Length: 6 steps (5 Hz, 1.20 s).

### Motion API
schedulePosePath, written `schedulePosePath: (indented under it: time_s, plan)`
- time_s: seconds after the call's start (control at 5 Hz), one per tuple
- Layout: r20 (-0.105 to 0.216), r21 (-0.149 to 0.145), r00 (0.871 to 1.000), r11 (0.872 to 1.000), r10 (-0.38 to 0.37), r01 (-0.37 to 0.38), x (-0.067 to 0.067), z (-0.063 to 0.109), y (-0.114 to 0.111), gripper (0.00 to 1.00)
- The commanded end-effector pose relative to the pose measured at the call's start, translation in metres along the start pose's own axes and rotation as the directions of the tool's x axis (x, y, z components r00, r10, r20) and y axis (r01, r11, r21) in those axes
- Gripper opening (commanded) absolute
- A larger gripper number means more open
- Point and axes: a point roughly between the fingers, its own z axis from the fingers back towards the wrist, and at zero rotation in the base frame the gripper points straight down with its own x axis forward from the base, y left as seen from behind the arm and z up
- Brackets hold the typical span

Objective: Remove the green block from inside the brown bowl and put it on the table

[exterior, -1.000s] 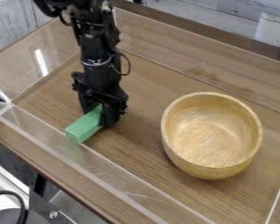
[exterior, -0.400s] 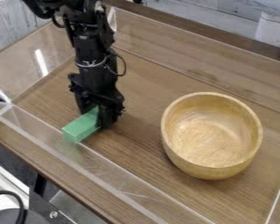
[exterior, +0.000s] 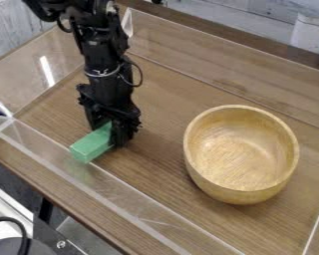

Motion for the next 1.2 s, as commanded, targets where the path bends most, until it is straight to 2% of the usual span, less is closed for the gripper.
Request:
schedulePosePath:
  time_s: [0.0,1.0]
  plan:
    - [0.008,-0.006,1.0,1.0,0.011,-0.011,-0.004,0.005,0.001,0.0]
    - [-0.021,-0.057,1.0,0.998,-0.003,0.002,-0.012,0.001,-0.013,0.0]
